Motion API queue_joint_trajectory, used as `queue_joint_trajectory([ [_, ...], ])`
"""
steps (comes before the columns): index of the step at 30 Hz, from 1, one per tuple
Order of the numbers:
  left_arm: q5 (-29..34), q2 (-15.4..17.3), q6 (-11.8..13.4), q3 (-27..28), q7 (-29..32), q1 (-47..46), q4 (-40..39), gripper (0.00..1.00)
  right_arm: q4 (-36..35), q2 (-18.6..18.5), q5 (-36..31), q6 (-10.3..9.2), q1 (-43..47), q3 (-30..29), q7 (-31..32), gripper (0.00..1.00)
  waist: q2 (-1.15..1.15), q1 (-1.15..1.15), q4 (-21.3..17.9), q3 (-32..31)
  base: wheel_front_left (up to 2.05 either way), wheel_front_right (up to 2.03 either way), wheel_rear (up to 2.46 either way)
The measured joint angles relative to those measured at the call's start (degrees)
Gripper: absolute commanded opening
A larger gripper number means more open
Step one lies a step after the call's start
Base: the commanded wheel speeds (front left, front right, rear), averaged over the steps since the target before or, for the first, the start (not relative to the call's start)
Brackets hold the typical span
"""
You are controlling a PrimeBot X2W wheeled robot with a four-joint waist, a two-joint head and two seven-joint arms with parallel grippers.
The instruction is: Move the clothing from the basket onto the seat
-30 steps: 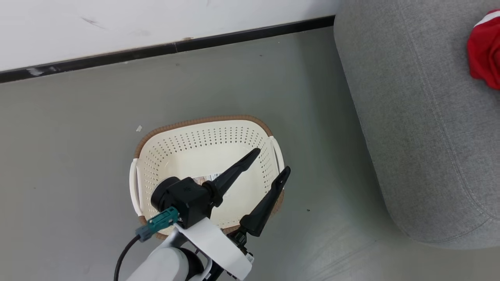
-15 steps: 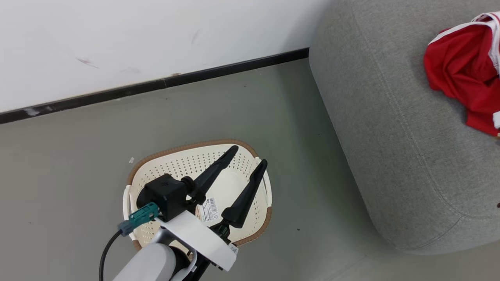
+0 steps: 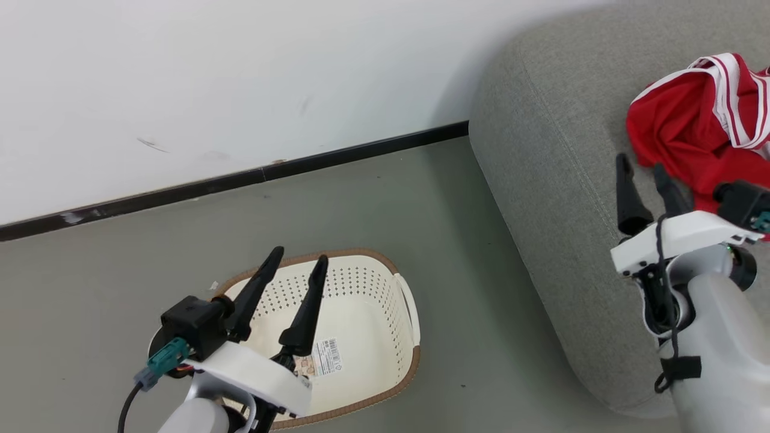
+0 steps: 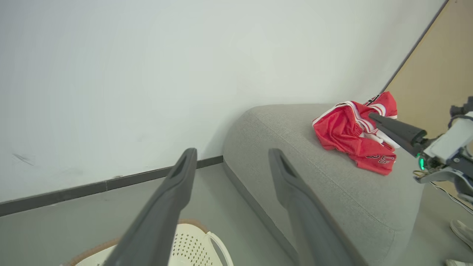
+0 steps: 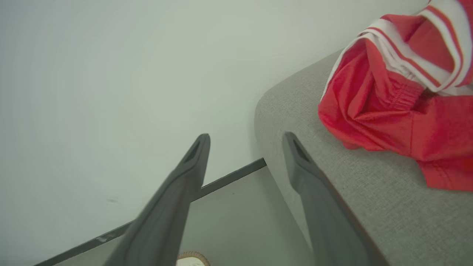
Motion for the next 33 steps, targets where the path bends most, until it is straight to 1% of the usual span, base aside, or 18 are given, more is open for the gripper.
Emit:
queue_joint_trajectory([
  [4, 0.0, 0.51, 1.21, 1.82, -1.35, 1.71, 2.12, 1.0, -3.15, 0.03, -0.22, 0.0, 3.03, 4.06, 0.01, 1.0, 0.0, 0.0, 1.03, -1.19, 0.0, 0.0, 0.0],
  [9, -0.29, 0.8, 2.31, 2.74, -2.53, 3.31, 4.67, 1.0, -6.76, -0.98, -3.01, 0.0, 6.36, 7.54, 0.0, 1.0, 0.0, 0.0, 2.5, -2.48, 0.0, 0.0, 0.0],
  [22, -0.15, 0.8, 3.16, 4.66, -4.9, 4.83, 7.8, 1.0, -11.84, -1.02, -3.57, 0.0, 13.03, 10.78, 0.0, 1.0, 0.0, 0.0, 6.57, -4.93, 0.0, 0.0, 0.0],
  [26, 0.54, 0.98, 4.02, 5.35, -5.41, 5.1, 8.89, 1.0, -12.8, -0.98, -3.77, 0.0, 15.11, 11.61, 0.0, 1.0, 0.0, 0.0, 8.11, -5.6, 0.0, 0.0, 0.0],
  [33, 1.23, 1.21, 4.31, 6.92, -5.93, 5.99, 10.77, 1.0, -14.83, -1.46, -6.6, 0.0, 17.74, 11.96, 0.0, 1.0, 0.0, 0.0, 11.22, -6.77, 0.0, 0.0, 0.0],
])
